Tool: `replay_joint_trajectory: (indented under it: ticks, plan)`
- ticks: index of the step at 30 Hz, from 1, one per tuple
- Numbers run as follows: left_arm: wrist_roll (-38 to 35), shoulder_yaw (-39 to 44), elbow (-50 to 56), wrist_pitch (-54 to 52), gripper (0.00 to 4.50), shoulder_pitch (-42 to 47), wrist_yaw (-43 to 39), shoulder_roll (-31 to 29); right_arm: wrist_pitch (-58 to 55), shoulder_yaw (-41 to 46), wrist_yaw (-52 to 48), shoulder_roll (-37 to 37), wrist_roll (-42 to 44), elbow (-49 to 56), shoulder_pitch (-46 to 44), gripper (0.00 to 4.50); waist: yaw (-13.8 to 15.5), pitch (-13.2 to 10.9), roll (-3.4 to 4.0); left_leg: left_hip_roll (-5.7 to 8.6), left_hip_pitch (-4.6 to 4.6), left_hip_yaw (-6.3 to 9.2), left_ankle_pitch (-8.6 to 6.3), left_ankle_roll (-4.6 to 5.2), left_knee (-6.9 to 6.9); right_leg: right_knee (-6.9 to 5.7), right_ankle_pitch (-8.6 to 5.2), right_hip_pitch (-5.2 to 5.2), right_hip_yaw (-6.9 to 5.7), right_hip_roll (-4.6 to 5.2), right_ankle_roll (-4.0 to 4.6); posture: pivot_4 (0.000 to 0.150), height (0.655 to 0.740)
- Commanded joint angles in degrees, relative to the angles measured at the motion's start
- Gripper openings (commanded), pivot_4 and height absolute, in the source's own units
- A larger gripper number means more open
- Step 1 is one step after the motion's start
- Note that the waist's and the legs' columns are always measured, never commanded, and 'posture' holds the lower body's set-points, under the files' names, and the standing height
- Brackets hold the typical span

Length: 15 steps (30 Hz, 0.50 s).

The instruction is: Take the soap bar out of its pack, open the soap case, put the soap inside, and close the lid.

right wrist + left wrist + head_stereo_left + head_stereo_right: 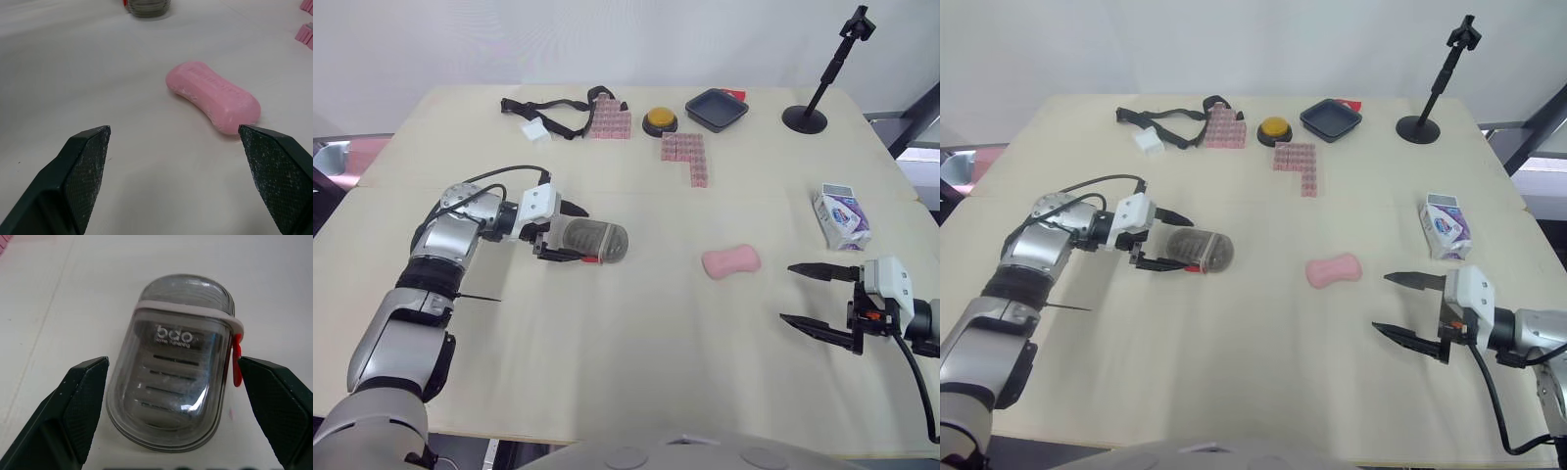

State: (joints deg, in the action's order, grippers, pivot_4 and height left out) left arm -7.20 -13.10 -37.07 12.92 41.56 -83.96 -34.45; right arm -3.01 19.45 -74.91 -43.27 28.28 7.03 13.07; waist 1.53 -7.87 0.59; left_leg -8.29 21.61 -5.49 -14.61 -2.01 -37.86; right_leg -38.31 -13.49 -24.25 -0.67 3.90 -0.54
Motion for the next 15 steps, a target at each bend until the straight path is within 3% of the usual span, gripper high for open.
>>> replay_joint_trajectory:
  ticks: [1, 15]
  plan:
    - [1.71, -0.12, -2.79, 2.71, 4.5, 2.18, -0.58, 0.18, 1.1, 0.7, 0.12, -0.78, 0.23, 0.2, 0.08, 4.49, 0.02, 0.0, 0.0, 0.0, 0.0, 0.0, 0.0, 0.0, 0.0, 0.0, 0.0, 0.0, 0.0, 0.0, 0.0, 0.15, 0.7338]
    - [3.21, -0.59, -5.65, 6.08, 4.5, 2.4, -3.72, 1.28, 0.94, -0.08, -0.92, -0.35, 1.37, -0.07, 0.64, 4.49, 0.19, 0.01, -0.02, -0.04, 0.04, -0.01, 0.0, 0.0, -0.01, 0.0, -0.01, 0.0, -0.05, 0.0, 0.02, 0.15, 0.7338]
